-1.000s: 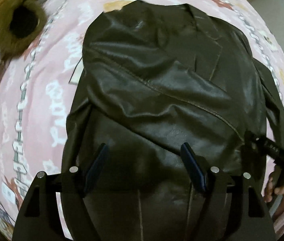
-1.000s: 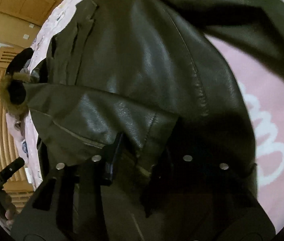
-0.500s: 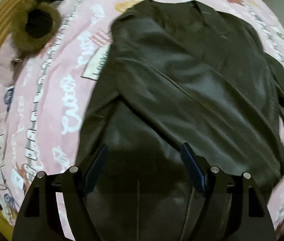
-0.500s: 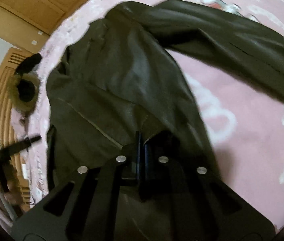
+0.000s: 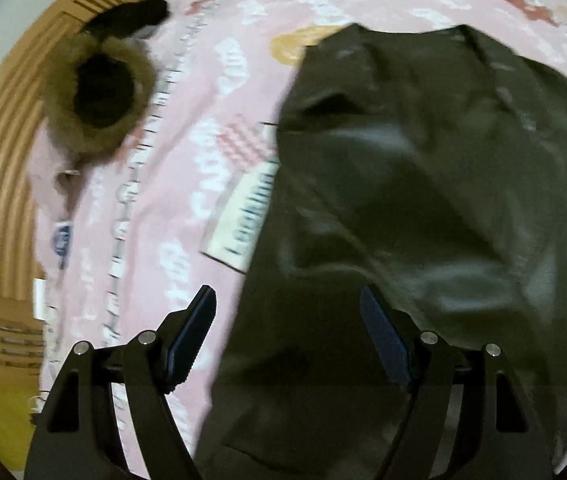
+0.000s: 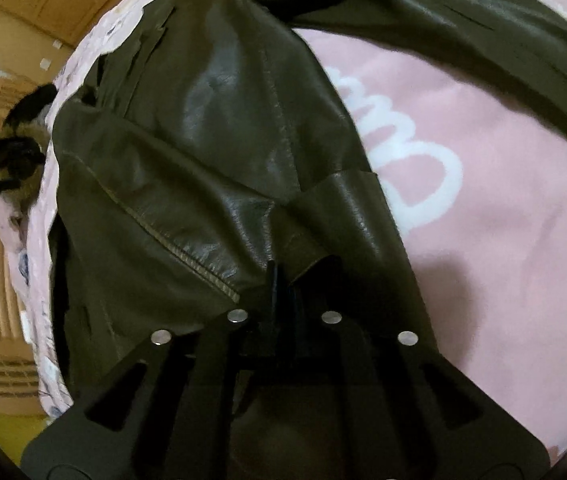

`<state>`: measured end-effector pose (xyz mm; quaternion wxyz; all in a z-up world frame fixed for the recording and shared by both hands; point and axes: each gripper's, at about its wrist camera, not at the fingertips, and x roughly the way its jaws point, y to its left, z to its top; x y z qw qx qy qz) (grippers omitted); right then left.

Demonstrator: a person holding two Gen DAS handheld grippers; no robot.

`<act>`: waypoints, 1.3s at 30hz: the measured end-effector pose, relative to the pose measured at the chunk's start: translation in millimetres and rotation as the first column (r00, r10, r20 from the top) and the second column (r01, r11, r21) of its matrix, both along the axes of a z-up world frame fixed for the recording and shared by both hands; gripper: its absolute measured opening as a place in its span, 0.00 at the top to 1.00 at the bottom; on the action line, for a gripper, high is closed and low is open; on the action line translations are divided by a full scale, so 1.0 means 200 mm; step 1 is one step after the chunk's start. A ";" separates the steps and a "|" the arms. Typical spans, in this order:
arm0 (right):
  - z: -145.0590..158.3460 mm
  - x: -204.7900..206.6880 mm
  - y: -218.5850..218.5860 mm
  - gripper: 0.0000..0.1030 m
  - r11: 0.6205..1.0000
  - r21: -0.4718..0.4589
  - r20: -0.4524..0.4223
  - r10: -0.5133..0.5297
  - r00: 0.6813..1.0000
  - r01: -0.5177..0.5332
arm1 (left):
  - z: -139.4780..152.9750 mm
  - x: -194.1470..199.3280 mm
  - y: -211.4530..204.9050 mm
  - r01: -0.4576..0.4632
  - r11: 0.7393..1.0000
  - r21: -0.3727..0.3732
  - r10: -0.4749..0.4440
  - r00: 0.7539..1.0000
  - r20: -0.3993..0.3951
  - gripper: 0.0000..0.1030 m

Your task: Fold large clothes

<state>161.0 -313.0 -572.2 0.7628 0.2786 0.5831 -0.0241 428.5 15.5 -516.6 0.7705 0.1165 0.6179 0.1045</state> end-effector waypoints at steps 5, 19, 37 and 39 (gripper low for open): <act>0.03 -0.06 -0.12 0.77 0.998 0.055 -0.004 -0.024 1.000 0.024 | -0.01 -0.20 -0.30 0.138 0.988 -0.073 -0.142 0.988 -0.057 0.24; 0.08 -0.50 -0.96 0.42 0.739 0.242 -0.030 -0.642 0.766 0.629 | -0.07 -0.66 -0.95 0.317 0.925 -0.211 -0.354 0.920 -0.169 0.23; -0.21 -0.66 -1.30 0.37 0.129 0.521 -0.227 -0.932 0.282 0.844 | -0.12 -0.73 -1.18 0.361 0.900 -0.244 -0.411 0.889 -0.201 0.23; -0.18 -0.61 -1.31 0.47 0.167 0.510 -0.186 -0.937 0.297 0.844 | -0.12 -0.73 -1.18 0.360 0.900 -0.246 -0.411 0.889 -0.203 0.23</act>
